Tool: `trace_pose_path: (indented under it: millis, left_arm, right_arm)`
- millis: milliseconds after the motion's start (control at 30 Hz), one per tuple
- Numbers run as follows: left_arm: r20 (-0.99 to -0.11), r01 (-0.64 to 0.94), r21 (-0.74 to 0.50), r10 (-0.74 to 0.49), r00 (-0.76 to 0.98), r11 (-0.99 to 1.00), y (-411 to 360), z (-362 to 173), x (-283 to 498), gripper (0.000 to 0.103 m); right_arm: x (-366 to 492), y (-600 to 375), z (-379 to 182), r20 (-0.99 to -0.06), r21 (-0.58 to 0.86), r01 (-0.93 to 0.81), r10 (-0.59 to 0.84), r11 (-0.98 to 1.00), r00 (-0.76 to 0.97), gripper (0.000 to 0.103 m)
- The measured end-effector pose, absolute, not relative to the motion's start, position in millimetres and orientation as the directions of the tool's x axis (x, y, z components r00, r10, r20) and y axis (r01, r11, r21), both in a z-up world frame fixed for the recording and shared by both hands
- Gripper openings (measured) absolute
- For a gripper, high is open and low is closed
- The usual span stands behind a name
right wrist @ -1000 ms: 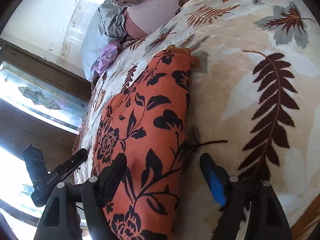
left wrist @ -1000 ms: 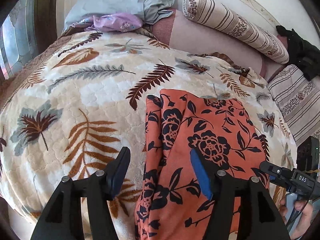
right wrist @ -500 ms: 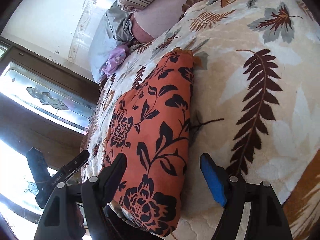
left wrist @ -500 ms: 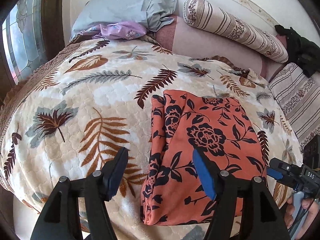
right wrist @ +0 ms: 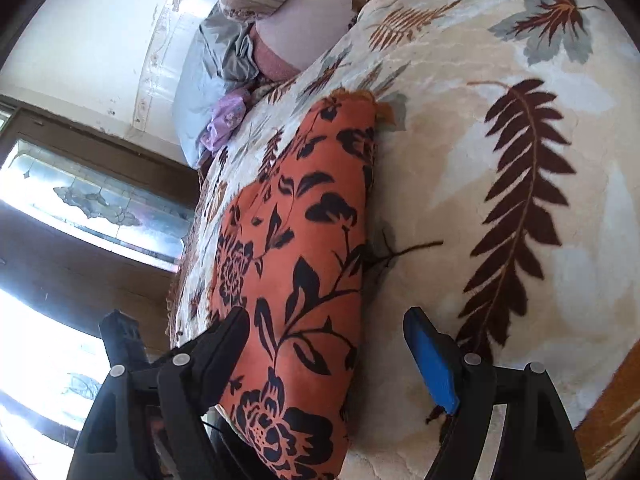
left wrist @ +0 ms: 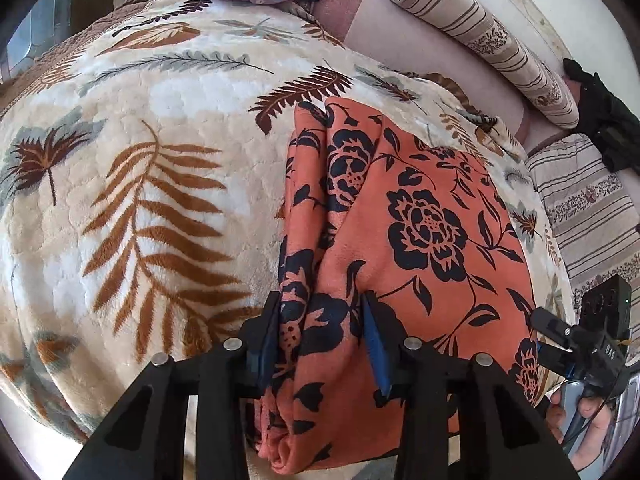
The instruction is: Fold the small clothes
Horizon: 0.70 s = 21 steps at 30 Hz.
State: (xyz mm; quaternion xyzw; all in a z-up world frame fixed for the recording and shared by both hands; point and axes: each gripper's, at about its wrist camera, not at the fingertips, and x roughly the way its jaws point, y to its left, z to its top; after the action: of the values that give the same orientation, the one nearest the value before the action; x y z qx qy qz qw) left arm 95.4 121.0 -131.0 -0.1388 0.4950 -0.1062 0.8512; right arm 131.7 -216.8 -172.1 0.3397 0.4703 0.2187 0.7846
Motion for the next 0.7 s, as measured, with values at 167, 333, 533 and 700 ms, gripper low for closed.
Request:
trace_pose_path:
  millis: [167, 333, 533, 700]
  left_arm:
    - [-0.769, 0.069, -0.353, -0.331, 0.546, 0.933, 119.1, -109.6, 82.0, 0.065]
    - [-0.818, 0.076, -0.303, -0.300, 0.490, 0.950, 115.0, -139.3, 83.8, 0.052]
    - [-0.788, 0.082, -0.322, -0.315, 0.529, 0.943, 117.6, -114.0, 87.4, 0.071]
    - [-0.834, 0.106, -0.334, -0.345, 0.431, 0.937, 103.8, -148.2, 112.6, 0.072]
  right_arm:
    - [133.7, -223.2, -164.8, -0.529, 0.782, -0.038, 0.695, 0.622, 0.486, 0.082]
    - [156.1, -223.9, -166.2, -0.491, 0.826, -0.009, 0.728, 0.563, 0.479, 0.082]
    - [170.8, -195.4, -170.9, -0.535, 0.800, -0.055, 0.753, 0.597, 0.383, 0.081]
    - [177.2, -195.9, -181.0, -0.521, 0.816, -0.036, 0.763, 0.576, 0.383, 0.079]
